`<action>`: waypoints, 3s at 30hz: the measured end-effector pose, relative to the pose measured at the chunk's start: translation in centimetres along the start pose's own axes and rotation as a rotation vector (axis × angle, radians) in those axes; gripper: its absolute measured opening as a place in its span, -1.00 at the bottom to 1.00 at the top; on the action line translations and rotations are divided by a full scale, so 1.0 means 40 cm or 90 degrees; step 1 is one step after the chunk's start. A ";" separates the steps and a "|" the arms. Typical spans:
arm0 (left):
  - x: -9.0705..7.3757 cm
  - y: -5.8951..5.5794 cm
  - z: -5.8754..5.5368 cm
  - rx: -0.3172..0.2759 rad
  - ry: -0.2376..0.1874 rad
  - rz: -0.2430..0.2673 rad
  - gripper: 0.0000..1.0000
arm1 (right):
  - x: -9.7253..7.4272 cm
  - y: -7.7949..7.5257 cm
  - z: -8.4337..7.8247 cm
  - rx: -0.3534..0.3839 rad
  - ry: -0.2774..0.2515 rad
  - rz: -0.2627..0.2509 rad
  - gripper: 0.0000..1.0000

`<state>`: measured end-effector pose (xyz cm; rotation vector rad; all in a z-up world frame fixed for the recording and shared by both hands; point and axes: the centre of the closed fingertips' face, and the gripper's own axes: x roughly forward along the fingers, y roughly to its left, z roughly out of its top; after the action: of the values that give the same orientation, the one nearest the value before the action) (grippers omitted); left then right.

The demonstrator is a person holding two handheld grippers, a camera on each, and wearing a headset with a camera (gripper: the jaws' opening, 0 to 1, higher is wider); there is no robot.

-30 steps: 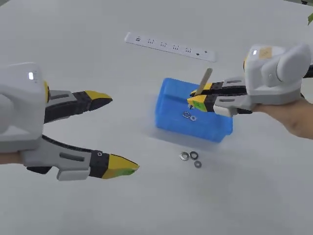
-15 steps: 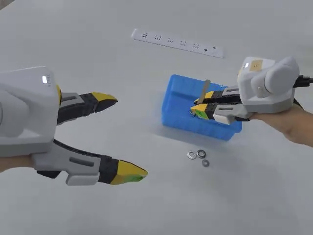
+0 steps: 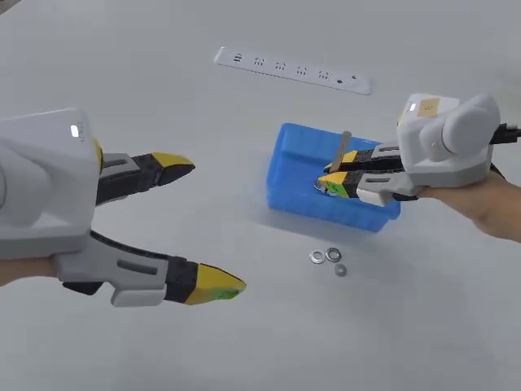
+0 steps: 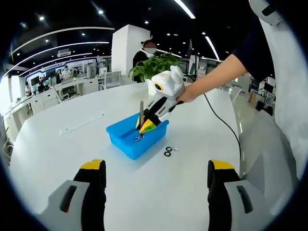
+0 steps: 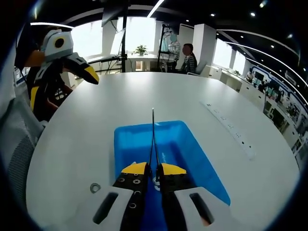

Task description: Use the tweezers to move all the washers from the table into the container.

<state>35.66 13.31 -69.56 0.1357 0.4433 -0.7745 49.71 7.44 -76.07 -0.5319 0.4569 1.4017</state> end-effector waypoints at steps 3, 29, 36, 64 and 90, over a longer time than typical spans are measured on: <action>-0.001 0.009 -0.002 0.003 0.003 0.010 0.85 | -0.007 -0.004 0.010 0.000 -0.007 -0.006 -0.80; 0.246 0.093 0.182 0.086 -0.021 -0.068 0.08 | -0.050 0.027 0.070 -0.062 -0.009 0.018 -0.85; 0.287 0.066 0.207 0.133 -0.011 -0.123 -0.34 | -0.050 0.029 0.076 -0.064 -0.012 0.018 -0.85; 0.303 0.020 0.242 0.199 0.001 -0.191 -0.88 | -0.046 0.061 0.069 -0.076 -0.004 0.047 -0.84; 0.285 0.029 0.276 0.217 -0.030 -0.170 -0.90 | -0.061 0.053 0.089 -0.106 -0.017 0.011 -0.50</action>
<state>47.34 3.71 -64.62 0.3809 0.2847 -1.1116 47.26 7.82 -71.92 -0.6450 0.3258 1.4689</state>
